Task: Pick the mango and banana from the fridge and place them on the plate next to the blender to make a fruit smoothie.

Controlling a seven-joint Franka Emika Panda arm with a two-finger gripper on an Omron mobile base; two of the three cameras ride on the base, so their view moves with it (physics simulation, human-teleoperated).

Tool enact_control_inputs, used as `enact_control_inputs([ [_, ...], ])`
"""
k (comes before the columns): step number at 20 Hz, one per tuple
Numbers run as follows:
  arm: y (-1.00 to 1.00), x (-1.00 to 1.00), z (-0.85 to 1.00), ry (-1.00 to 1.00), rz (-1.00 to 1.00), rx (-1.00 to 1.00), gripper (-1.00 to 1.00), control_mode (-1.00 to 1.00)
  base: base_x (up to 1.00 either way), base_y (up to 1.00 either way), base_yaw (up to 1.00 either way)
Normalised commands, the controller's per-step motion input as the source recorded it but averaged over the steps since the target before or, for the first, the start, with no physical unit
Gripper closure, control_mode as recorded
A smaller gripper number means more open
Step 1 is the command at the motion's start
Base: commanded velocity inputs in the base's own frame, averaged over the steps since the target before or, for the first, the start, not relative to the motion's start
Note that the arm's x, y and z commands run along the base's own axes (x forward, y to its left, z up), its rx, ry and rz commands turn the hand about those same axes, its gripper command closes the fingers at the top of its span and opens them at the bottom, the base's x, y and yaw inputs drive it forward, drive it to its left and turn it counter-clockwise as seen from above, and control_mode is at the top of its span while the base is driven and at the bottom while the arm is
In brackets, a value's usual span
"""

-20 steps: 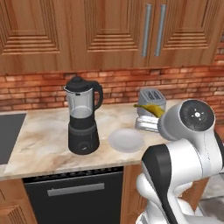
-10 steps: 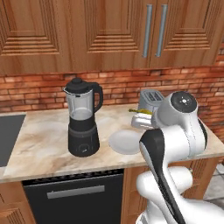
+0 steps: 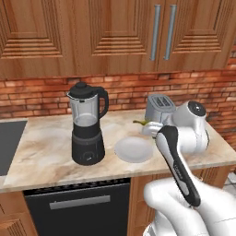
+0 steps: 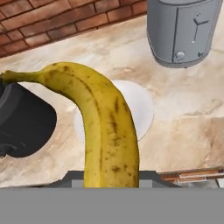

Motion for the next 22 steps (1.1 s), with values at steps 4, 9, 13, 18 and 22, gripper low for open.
enact_control_inputs([
  [4,-0.3,0.52,-0.8,0.0,0.25,0.0,1.0,-1.0,0.0,0.0,0.0],
  [9,-0.02,0.27,-0.57,0.0,0.14,-0.11,1.0,-1.0,0.0,0.0,0.0],
  [13,0.06,0.3,-0.29,0.05,0.02,-0.18,1.0,-1.0,0.0,0.0,0.0],
  [18,0.0,0.41,-0.22,0.1,0.0,-0.1,1.0,-1.0,0.0,0.0,0.0],
  [22,0.0,0.34,-0.3,0.05,0.01,-0.04,1.0,-1.0,0.0,0.0,0.0],
])
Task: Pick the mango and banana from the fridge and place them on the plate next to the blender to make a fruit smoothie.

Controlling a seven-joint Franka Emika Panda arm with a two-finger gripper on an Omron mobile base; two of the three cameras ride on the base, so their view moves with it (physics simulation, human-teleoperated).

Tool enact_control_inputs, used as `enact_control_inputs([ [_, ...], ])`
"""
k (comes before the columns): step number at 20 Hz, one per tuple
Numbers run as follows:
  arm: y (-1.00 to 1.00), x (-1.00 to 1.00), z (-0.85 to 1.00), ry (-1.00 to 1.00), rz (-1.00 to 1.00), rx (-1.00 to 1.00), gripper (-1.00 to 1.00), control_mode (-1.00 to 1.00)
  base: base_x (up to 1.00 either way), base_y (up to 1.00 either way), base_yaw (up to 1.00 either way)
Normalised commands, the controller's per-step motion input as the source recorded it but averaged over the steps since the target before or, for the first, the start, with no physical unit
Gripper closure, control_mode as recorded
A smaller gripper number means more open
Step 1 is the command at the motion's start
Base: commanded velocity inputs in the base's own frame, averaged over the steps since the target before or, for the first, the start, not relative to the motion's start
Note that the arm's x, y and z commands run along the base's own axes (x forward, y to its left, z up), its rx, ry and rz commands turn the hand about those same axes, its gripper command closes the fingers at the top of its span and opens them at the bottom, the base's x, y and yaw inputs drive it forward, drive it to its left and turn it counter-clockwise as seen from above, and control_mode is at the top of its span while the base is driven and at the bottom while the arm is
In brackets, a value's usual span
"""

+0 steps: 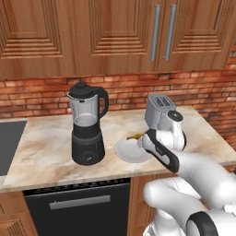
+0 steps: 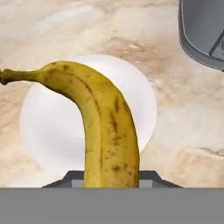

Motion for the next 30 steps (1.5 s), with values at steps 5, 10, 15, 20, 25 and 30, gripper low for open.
enact_control_inputs([
  [5,0.0,0.36,-0.38,0.09,0.02,-0.02,1.0,-1.0,0.0,0.0,0.0],
  [10,0.0,0.26,-0.3,0.04,0.03,0.0,1.0,-1.0,0.0,0.0,0.0],
  [15,0.0,0.27,-0.23,0.02,0.01,0.0,1.0,-1.0,0.0,0.0,0.0],
  [20,0.0,0.03,-0.14,0.0,0.01,0.0,1.0,-1.0,0.0,0.0,0.0],
  [25,0.01,0.0,-0.07,0.0,0.0,0.0,1.0,-1.0,0.0,0.0,0.0],
  [30,0.12,0.0,-0.02,0.0,0.0,-0.02,1.0,-1.0,0.0,0.0,0.0],
])
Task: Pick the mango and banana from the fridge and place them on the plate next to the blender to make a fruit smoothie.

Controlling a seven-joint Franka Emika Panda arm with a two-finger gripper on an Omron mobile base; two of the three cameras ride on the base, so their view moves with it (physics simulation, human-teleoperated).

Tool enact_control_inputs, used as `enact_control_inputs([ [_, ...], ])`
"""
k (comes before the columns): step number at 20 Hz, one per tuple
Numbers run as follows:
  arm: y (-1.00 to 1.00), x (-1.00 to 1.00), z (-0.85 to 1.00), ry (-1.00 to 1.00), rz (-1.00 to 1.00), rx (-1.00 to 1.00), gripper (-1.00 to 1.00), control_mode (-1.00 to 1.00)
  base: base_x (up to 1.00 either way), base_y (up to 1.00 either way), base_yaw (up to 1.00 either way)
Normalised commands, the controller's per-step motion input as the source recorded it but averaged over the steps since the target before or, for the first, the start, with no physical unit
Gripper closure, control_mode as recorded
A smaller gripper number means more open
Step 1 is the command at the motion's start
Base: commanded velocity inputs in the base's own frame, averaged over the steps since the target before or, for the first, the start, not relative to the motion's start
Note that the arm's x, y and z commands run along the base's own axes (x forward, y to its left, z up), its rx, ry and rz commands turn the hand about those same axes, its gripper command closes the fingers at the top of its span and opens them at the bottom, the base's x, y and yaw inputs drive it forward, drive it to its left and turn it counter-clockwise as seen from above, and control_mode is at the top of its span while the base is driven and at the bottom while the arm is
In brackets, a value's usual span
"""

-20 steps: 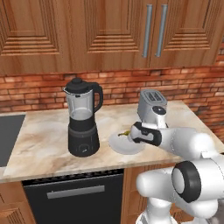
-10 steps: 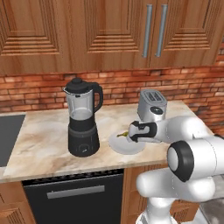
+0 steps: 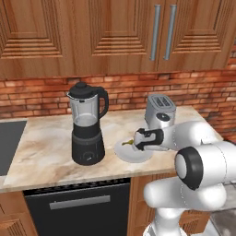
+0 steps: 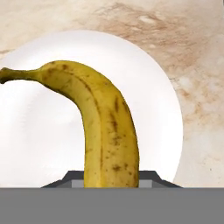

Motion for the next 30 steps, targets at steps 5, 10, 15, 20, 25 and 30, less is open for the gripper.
enact_control_inputs([
  [5,0.29,0.11,-0.02,0.0,0.0,-0.03,1.0,-1.0,0.0,0.0,0.0],
  [10,0.19,0.05,-0.08,0.0,0.0,-0.03,-1.0,-1.0,0.0,0.0,0.0],
  [15,-0.01,0.0,-0.07,0.0,0.0,0.0,-1.0,-1.0,0.0,0.0,0.0],
  [20,-0.18,-0.1,0.0,0.0,0.0,0.0,-1.0,-1.0,0.0,0.0,0.0],
  [25,-0.36,-0.66,0.16,0.0,0.0,0.0,-1.0,-1.0,0.0,0.0,0.0],
  [30,-0.2,-1.0,0.52,-0.09,0.0,0.0,-1.0,-1.0,0.0,0.0,0.0],
])
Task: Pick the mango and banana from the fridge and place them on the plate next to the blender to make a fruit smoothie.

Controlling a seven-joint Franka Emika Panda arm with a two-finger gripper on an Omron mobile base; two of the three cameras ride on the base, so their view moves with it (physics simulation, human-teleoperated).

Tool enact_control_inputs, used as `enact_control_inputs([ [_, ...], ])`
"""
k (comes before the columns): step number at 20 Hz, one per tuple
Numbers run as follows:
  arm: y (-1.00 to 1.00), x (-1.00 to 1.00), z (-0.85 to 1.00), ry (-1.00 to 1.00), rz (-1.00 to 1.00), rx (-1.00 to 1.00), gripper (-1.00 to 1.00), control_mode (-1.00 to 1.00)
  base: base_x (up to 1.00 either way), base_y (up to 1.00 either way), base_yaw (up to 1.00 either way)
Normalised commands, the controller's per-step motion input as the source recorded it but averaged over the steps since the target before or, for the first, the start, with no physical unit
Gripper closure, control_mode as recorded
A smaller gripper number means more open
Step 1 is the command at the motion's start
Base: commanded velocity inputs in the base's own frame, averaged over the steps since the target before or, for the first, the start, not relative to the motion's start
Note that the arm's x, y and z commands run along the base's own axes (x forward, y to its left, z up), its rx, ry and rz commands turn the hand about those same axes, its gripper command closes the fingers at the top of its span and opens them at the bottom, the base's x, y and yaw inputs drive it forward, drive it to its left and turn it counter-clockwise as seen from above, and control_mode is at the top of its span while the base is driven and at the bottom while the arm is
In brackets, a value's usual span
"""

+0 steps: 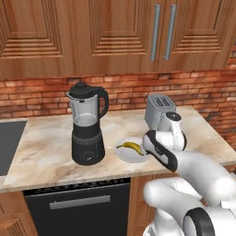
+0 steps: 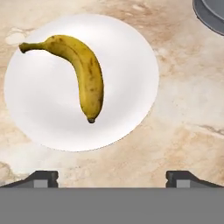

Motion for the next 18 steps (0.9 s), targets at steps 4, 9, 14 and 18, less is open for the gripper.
enact_control_inputs([
  [4,0.0,-0.94,0.68,-0.09,-0.02,0.0,-1.0,-1.0,0.0,0.0,0.0],
  [9,0.0,-0.52,0.44,-0.02,-0.06,0.0,-1.0,-1.0,0.0,0.0,0.0],
  [14,0.05,-0.31,0.0,-0.02,-0.02,0.0,-1.0,-1.0,0.0,0.0,0.0],
  [18,0.05,0.0,0.0,0.0,0.0,-0.01,-1.0,-1.0,0.0,0.0,0.0],
])
